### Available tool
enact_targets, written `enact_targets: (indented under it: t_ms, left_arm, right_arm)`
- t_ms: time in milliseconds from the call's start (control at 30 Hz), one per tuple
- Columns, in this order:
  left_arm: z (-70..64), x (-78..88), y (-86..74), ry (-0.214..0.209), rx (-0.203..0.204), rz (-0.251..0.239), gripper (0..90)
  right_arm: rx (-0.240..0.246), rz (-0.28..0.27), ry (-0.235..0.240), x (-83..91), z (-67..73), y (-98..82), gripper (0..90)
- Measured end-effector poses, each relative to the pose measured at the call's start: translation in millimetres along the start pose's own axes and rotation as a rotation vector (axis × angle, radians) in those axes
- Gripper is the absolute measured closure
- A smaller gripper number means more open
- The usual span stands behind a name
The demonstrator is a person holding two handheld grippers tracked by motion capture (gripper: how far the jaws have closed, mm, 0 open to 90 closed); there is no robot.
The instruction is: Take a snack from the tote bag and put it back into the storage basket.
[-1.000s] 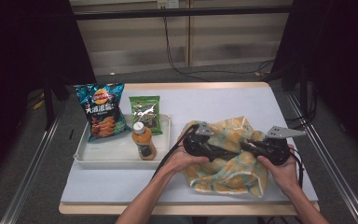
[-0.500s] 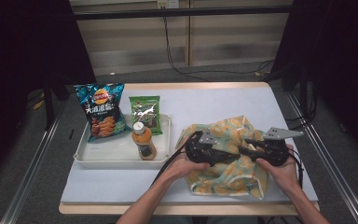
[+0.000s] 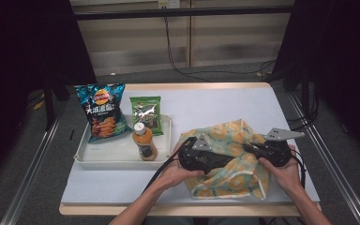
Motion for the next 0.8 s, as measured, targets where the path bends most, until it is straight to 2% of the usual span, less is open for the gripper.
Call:
enact_targets:
  t_ms: [133, 233, 267, 367, 433, 533, 633, 667, 733, 800]
  left_arm:
    - [-0.7, 17.7, -3.9, 0.014, -0.008, -0.001, 43.6]
    - [-1.4, 28.4, -12.2, -0.001, -0.013, 0.004, 43.6]
    - [-2.8, 30.5, -15.6, -0.002, -0.007, -0.012, 43.6]
    - [-3.5, 38.6, -20.9, -0.009, -0.016, 0.007, 43.6]
    - [-4.3, 43.0, -24.4, -0.019, -0.005, 0.003, 43.6]
    - [-5.3, 42.7, -29.3, -0.012, -0.006, -0.001, 43.4]
    - [-4.8, 41.1, -29.7, -0.013, 0.002, -0.006, 43.1]
    - [-5.2, 41.1, -29.1, -0.014, 0.014, -0.008, 42.9]
    - [-4.0, 42.1, -26.6, -0.011, 0.012, -0.003, 42.4]
    - [-3.8, 41.7, -23.6, -0.015, 0.03, -0.027, 41.8]
  right_arm:
    - [-0.016, -0.007, -0.035, 4.9, -9.6, -1.9, 88.2]
    - [-0.025, -0.001, -0.077, 7.8, -16.6, -4.6, 88.3]
    - [-0.034, 0.001, -0.082, 8.4, -18.8, -5.8, 88.3]
    - [-0.046, 0.018, -0.103, 7.4, -24.3, -10.9, 88.3]
    - [-0.039, 0.043, -0.117, 5.3, -27.5, -15.3, 88.3]
    - [-0.065, 0.061, -0.1, 1.9, -30.0, -22.0, 88.0]
    - [-0.05, 0.081, -0.093, -2.0, -26.9, -25.0, 86.4]
    - [-0.057, 0.071, -0.088, -1.1, -26.6, -23.8, 84.0]
    - [-0.07, 0.04, -0.07, 2.8, -24.9, -20.3, 78.8]
    - [-0.079, 0.006, -0.062, 7.2, -22.8, -16.4, 72.4]
Point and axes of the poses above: each handheld gripper's, and its own axes: x roughly backward along the jaws, y roughly out of its top, z roughly to its left, the point moved 4 cm from there along -x, roughly forward along the jaws, and after that the axes turned 6 degrees about -z, right-handed, at the moved point
